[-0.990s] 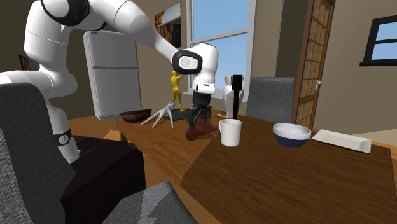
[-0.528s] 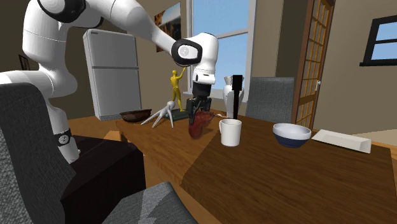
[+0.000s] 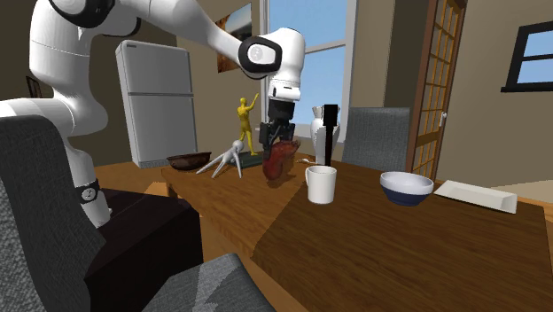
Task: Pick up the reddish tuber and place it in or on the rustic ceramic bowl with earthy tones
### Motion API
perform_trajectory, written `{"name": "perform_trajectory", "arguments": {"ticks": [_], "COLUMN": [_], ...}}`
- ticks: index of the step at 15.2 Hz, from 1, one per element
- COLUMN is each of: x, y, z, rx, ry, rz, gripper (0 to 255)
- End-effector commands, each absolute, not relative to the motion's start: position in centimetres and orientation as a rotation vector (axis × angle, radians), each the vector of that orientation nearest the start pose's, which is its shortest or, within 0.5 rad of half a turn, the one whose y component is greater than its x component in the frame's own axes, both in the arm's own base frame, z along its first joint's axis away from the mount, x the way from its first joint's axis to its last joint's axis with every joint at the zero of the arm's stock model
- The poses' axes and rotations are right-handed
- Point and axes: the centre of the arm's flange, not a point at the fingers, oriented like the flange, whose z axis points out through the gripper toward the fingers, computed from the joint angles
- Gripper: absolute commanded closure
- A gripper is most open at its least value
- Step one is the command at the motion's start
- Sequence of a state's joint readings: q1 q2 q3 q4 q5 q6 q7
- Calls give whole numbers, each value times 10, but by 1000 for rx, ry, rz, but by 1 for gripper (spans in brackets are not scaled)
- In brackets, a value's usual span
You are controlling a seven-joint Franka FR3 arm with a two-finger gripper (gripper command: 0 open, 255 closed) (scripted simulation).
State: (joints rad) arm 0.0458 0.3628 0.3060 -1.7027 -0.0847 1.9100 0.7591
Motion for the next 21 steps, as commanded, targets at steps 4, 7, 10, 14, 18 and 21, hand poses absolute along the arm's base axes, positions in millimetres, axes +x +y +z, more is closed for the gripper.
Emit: {"name": "perform_trajectory", "arguments": {"ticks": [4,7,10,14,18,21], "x": [605,605,605,568,520,483], "y": [197,197,197,212,232,247], "z": [406,422,438,443,444,445], "rx": [-3122,-3122,-3122,-3122,-3122,-3122], "ry": [608,608,608,608,608,608], "rz": [212,212,212,212,212,212], "gripper": [255,255,255,255,255,255]}}
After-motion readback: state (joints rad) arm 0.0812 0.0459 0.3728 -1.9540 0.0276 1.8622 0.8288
